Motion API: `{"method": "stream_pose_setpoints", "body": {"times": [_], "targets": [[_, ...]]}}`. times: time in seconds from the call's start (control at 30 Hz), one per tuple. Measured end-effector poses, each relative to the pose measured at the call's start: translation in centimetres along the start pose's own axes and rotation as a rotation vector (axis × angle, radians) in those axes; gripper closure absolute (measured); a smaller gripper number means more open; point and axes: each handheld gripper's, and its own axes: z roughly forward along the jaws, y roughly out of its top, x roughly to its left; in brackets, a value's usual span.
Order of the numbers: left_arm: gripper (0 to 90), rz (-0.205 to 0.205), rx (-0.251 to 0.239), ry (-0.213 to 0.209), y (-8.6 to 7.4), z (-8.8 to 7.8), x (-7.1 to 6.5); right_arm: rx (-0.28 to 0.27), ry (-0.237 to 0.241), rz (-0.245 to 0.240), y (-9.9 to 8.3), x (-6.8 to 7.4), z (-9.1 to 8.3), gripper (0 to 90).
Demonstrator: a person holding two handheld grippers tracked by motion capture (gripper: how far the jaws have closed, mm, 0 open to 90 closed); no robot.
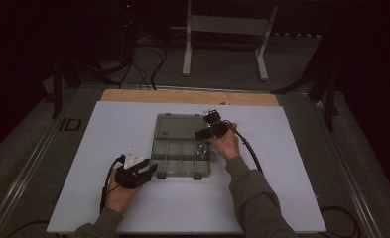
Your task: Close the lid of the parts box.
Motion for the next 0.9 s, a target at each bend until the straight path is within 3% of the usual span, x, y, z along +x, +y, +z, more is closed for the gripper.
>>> {"method": "stream_pose_setpoints", "body": {"times": [0.53, 0.9], "targets": [[73.6, 0.003, 0.019, 0.033, -0.1, 0.2, 0.0, 0.037, 0.069, 0.117, 0.0, -0.9, 0.6, 35.6], [75.1, 0.007, 0.021, 0.042, 0.0, 0.3, 0.0, 0.056, 0.066, 0.136, 0.1, -1.1, 1.0, 36.7]]}}
